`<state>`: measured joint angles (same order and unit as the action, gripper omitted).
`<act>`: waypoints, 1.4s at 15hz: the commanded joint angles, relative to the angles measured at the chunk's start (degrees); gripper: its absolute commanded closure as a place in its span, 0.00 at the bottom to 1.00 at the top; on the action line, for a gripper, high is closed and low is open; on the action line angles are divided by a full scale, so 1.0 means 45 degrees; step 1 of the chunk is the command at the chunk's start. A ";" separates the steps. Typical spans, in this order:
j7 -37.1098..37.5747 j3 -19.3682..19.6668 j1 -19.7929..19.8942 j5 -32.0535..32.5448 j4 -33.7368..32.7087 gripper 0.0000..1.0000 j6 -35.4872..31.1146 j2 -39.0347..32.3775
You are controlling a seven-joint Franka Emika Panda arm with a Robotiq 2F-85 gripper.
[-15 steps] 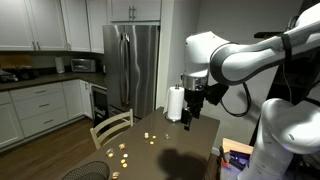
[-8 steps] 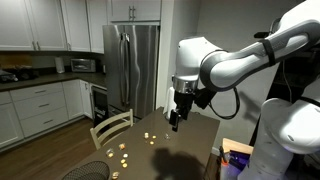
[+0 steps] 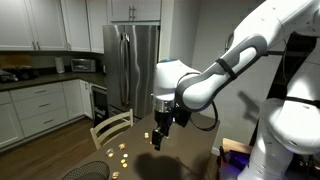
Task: Put one packet in the basket
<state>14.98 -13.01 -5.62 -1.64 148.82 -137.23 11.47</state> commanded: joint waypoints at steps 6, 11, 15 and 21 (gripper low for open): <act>-0.3105 0.0520 -0.0458 -0.0212 -0.4069 0.00 0.0156 -0.4906; -0.4443 0.0335 -0.0263 -0.0758 -0.5802 0.00 0.0481 -0.6908; -0.4848 0.0316 -0.0241 -0.0632 -0.6649 0.00 0.0361 -0.8120; -0.4867 0.0568 -0.0406 -0.0008 -0.7249 0.00 -0.0303 -0.9181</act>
<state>-5.07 -11.29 -7.01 -2.70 118.12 -137.41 -27.74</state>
